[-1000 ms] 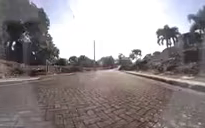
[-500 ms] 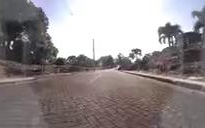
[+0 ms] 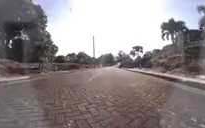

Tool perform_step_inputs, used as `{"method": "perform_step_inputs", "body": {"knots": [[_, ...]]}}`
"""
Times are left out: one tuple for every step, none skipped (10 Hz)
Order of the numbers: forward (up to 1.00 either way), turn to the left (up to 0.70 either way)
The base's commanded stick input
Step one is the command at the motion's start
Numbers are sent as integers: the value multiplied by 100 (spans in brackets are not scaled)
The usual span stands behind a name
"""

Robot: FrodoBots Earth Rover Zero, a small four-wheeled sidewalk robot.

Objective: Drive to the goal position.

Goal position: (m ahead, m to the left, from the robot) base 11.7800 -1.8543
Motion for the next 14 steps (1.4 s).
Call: {"method": "perform_step_inputs", "body": {"knots": [[100,0],[100,0],[100,0],[100,0],[100,0],[100,0],[100,0],[100,0],[100,0],[100,0],[100,0],[100,0],[100,0],[100,0]]}}
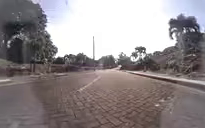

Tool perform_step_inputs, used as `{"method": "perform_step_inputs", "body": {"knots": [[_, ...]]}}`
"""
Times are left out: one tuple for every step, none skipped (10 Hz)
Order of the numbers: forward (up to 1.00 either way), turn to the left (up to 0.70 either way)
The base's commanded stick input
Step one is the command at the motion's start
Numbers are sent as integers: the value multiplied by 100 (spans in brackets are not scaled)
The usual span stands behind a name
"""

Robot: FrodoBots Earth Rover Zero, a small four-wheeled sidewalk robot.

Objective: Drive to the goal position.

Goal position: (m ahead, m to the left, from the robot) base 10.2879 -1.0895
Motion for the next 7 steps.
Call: {"method": "perform_step_inputs", "body": {"knots": [[100,0],[100,0],[100,0],[100,0],[100,0],[100,0],[100,0]]}}
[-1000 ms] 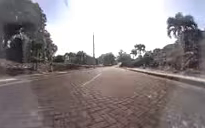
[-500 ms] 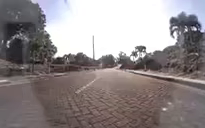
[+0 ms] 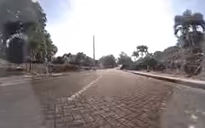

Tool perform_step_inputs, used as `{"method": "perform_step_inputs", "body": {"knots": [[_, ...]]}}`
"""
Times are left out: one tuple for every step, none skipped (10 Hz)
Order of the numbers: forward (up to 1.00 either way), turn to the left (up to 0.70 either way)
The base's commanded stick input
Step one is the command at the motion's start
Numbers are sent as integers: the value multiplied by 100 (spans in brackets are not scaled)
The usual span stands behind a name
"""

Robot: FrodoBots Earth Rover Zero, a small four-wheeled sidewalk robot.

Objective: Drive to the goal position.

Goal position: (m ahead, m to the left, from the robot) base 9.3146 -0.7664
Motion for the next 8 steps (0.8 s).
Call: {"method": "perform_step_inputs", "body": {"knots": [[100,0],[100,0],[100,0],[100,0],[100,0],[100,0],[100,0],[100,0]]}}
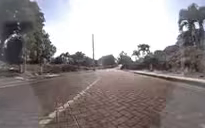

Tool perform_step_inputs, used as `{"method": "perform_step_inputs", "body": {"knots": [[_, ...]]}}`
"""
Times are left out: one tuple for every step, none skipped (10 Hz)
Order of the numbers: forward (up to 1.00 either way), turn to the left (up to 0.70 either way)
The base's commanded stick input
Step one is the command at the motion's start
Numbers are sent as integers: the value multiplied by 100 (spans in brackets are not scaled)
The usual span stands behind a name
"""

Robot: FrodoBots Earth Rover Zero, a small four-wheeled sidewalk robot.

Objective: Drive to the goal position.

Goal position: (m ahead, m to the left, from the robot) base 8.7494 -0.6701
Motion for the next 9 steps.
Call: {"method": "perform_step_inputs", "body": {"knots": [[100,0],[100,0],[100,0],[100,0],[100,0],[100,0],[100,0],[100,0],[100,0]]}}
